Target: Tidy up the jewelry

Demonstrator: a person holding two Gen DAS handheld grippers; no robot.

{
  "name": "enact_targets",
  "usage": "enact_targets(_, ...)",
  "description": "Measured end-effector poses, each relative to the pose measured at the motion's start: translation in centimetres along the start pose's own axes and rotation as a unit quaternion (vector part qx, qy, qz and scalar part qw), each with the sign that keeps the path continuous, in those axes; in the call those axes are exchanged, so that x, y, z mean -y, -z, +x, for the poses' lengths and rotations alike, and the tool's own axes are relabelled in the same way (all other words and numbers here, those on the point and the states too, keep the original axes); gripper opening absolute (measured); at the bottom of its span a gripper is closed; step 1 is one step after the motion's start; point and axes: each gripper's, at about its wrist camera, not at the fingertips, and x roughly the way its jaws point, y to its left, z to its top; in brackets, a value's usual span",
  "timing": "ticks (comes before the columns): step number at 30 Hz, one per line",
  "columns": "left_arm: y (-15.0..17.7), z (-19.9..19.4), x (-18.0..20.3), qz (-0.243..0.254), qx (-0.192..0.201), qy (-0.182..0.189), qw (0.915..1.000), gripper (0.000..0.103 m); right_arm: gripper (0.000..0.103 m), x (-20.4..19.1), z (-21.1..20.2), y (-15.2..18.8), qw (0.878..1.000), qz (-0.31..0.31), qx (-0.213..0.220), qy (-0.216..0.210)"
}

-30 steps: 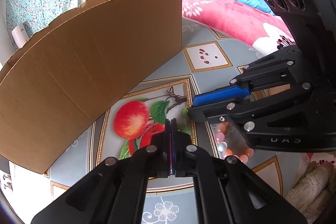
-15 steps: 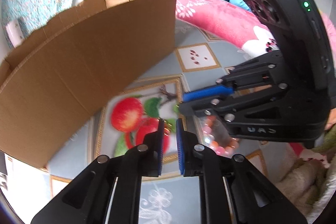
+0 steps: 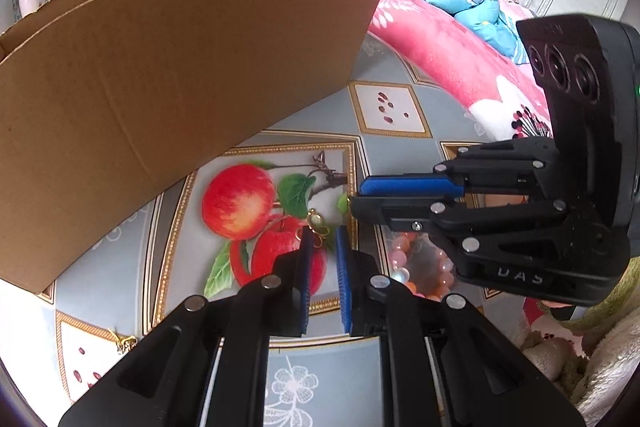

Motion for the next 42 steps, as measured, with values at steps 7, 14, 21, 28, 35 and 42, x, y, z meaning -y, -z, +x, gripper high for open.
enact_targets(7, -0.6, 0.4, -0.2, 0.005, -0.006, 0.01, 0.9999, 0.016, 0.009, 0.1, 0.0, 0.1, 1.0, 0.002, 0.0, 0.0)
enact_targets(14, -1.2, 0.8, 0.6, 0.019, -0.008, -0.011, 0.9997, 0.025, 0.009, 0.7, -0.2, 0.2, 1.0, 0.008, -0.001, 0.01)
enact_targets(21, -1.7, 1.5, 1.0, 0.025, -0.002, -0.048, 0.9985, 0.025, 0.009, 0.7, 0.0, 0.3, 1.0, 0.012, 0.002, 0.012)
enact_targets(28, -1.5, 1.9, 2.3, 0.058, 0.006, -0.082, 0.995, 0.025, 0.009, 1.0, -0.4, 0.7, 1.0, 0.015, 0.006, 0.011)
enact_targets(35, -1.0, 1.8, 3.1, 0.086, 0.017, -0.096, 0.9916, 0.016, 0.009, 1.2, -0.7, 0.9, 1.0, 0.016, 0.009, 0.008)
enact_targets(42, -0.8, 1.8, 3.0, 0.085, 0.021, -0.093, 0.9918, 0.015, 0.009, 1.3, -0.8, 0.9, 1.0, 0.018, 0.01, 0.007)
